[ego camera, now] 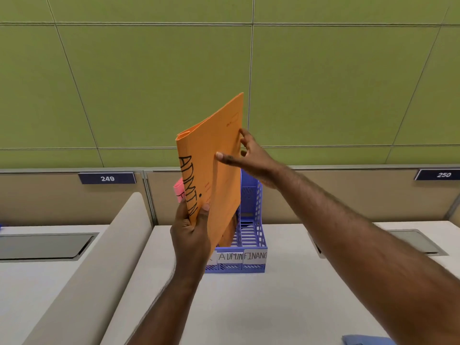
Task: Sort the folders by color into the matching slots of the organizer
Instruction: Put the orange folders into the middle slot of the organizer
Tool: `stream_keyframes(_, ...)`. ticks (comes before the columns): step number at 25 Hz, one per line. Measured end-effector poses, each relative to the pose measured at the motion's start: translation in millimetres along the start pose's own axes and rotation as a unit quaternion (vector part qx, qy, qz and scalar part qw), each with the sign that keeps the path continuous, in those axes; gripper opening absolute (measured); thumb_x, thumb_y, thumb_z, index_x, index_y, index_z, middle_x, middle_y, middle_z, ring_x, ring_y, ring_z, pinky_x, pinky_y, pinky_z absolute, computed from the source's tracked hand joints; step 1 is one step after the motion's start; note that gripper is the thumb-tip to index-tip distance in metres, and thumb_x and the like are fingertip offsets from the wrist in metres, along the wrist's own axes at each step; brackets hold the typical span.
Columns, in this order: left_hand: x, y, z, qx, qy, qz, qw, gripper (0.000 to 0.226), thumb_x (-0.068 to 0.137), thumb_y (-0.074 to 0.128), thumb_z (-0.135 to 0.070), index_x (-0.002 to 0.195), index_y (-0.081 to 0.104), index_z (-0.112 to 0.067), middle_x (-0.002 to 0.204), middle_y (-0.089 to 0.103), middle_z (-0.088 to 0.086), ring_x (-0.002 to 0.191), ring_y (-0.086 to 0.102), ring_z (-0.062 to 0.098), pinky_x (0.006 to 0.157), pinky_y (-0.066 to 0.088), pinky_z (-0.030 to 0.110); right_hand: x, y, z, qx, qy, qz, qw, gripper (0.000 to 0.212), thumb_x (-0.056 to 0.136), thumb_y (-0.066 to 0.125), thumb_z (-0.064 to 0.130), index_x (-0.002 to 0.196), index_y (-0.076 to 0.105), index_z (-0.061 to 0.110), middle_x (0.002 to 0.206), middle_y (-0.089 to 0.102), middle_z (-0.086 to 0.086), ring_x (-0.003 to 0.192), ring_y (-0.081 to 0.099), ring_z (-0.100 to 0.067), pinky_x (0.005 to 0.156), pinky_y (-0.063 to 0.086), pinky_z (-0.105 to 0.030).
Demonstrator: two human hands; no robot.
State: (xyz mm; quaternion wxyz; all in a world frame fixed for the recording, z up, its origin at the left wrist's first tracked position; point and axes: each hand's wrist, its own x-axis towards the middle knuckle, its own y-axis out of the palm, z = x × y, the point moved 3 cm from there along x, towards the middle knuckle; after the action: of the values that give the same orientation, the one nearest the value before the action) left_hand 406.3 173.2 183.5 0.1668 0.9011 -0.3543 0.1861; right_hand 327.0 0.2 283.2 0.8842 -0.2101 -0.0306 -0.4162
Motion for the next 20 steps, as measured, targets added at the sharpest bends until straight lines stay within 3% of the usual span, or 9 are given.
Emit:
stream_keyframes(2,10,9,6,0.0,0.011,-0.005,1.0,0.035,0.088,0.055,-0.036,0.123,0.056,-0.03,0.111,0.062,-0.038,0.107,0.056,-0.016,0.086,0.05,0.028,17,-3,0,0.015,0.001,0.016,1.0,0.122,0.063,0.08,0.054,0.153,0.002,0.029,0.16,0.018,-0.004,0.134,0.034,-0.016,0.109,0.031,-0.037)
stream_keyframes(4,20,18,15,-0.003,0.001,-0.012,1.0,0.038,0.089,0.056,-0.034,0.126,0.057,-0.025,0.114,0.066,-0.028,0.109,0.059,-0.008,0.092,0.053,0.034,33,-5,-4,0.027,0.008,0.029,0.999,0.116,0.067,0.077,0.052,0.153,0.004,0.031,0.161,0.015,-0.005,0.141,0.032,-0.026,0.113,0.031,-0.052)
stream_keyframes(6,28,27,24,-0.004,-0.005,-0.015,1.0,0.039,0.09,0.056,-0.033,0.128,0.055,-0.026,0.118,0.065,-0.018,0.112,0.06,-0.001,0.096,0.053,0.038,46,-6,-11,0.035,0.013,0.031,0.999,0.11,0.071,0.076,0.051,0.153,0.005,0.032,0.162,0.011,-0.005,0.143,0.027,-0.029,0.114,0.028,-0.058)
stream_keyframes(9,40,38,39,0.0,-0.008,-0.025,1.0,0.043,0.092,0.055,-0.029,0.134,0.052,-0.018,0.127,0.063,-0.001,0.12,0.058,0.015,0.099,0.051,0.049,59,-6,-23,0.049,0.019,0.025,0.998,0.109,0.069,0.076,0.052,0.153,0.008,0.032,0.162,0.013,-0.005,0.143,0.027,-0.027,0.114,0.029,-0.056)
stream_keyframes(11,50,43,47,0.004,-0.003,-0.032,0.999,0.04,0.094,0.055,-0.027,0.132,0.053,-0.017,0.124,0.064,0.0,0.12,0.058,0.018,0.097,0.051,0.052,66,-3,-30,0.048,0.018,0.027,0.998,0.112,0.066,0.077,0.053,0.153,0.009,0.032,0.161,0.014,-0.006,0.142,0.03,-0.027,0.114,0.031,-0.053)
stream_keyframes(16,69,53,69,0.024,0.005,-0.035,0.999,0.034,0.096,0.055,-0.026,0.129,0.054,-0.023,0.121,0.065,-0.008,0.115,0.059,0.008,0.096,0.053,0.045,79,2,-50,0.035,0.023,0.028,0.999,0.116,0.064,0.08,0.052,0.153,0.01,0.03,0.161,0.017,-0.008,0.14,0.033,-0.026,0.112,0.035,-0.047)
stream_keyframes(20,82,67,88,0.012,-0.014,-0.002,1.0,0.028,0.097,0.055,-0.023,0.12,0.056,-0.039,0.111,0.066,-0.019,0.107,0.061,0.001,0.089,0.054,0.035,81,3,-64,0.042,0.017,-0.002,0.999,0.112,0.066,0.081,0.048,0.153,0.013,0.031,0.159,0.021,-0.008,0.139,0.034,-0.024,0.102,0.039,-0.037)
